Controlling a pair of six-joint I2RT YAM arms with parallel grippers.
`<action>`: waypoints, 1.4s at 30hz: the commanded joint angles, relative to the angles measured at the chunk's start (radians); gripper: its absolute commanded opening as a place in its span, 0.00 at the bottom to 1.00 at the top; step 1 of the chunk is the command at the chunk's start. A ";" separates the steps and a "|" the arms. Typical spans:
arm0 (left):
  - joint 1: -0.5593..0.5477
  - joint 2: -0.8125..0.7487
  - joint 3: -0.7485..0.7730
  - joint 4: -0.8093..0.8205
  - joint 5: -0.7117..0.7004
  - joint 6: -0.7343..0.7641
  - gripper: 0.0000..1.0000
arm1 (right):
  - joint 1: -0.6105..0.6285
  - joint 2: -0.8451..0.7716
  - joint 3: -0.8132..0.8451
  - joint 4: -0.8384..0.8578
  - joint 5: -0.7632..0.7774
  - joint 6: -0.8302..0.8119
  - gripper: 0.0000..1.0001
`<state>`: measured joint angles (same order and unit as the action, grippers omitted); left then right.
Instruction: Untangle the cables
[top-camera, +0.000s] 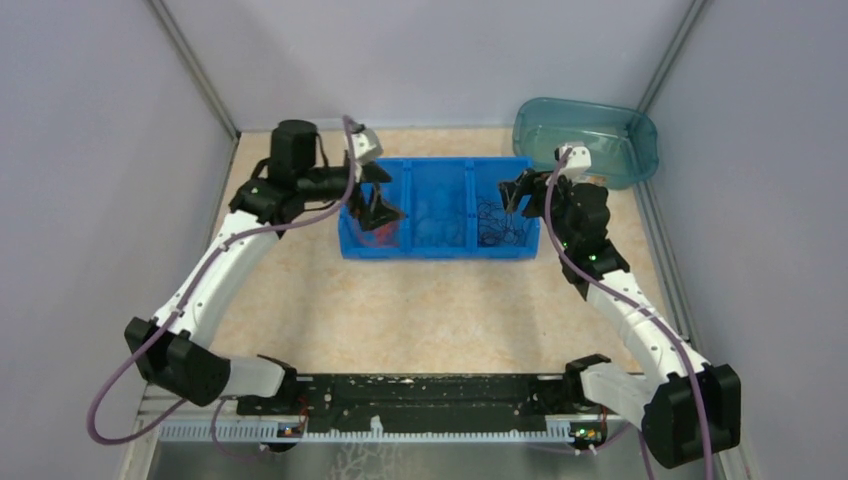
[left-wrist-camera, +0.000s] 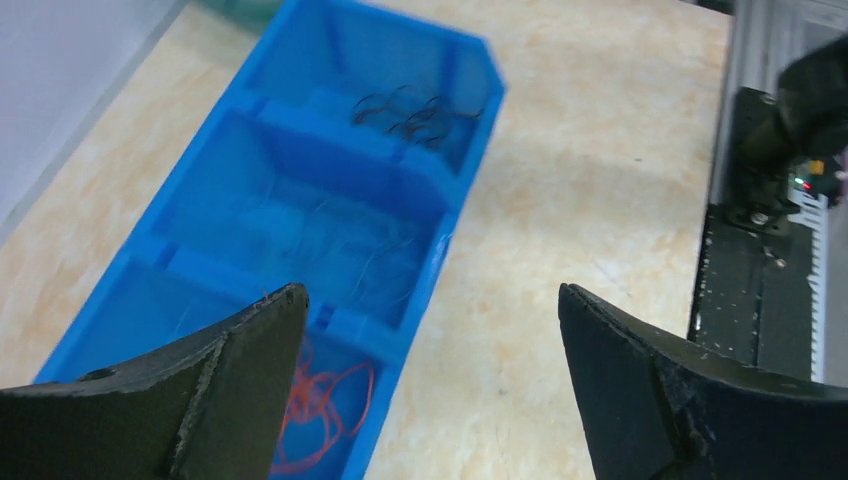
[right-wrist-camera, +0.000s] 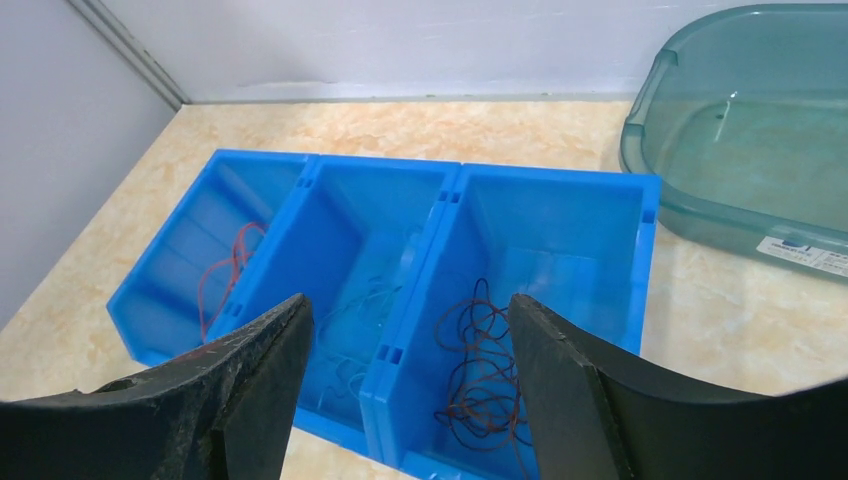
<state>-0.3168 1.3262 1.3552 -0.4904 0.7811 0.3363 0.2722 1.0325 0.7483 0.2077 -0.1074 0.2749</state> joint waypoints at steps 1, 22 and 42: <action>-0.142 0.088 0.125 0.044 0.021 0.104 1.00 | -0.001 -0.050 0.042 0.041 -0.015 0.022 0.72; 0.224 -0.019 -0.082 0.217 -0.259 -0.161 1.00 | -0.001 -0.263 -0.140 -0.103 0.541 0.031 0.99; 0.454 -0.076 -0.884 0.995 -0.319 -0.276 1.00 | -0.075 -0.103 -0.595 0.426 0.960 -0.029 0.99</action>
<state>0.1310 1.2118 0.5259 0.2443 0.4744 0.1234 0.2272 0.8356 0.1574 0.4545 0.7959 0.2234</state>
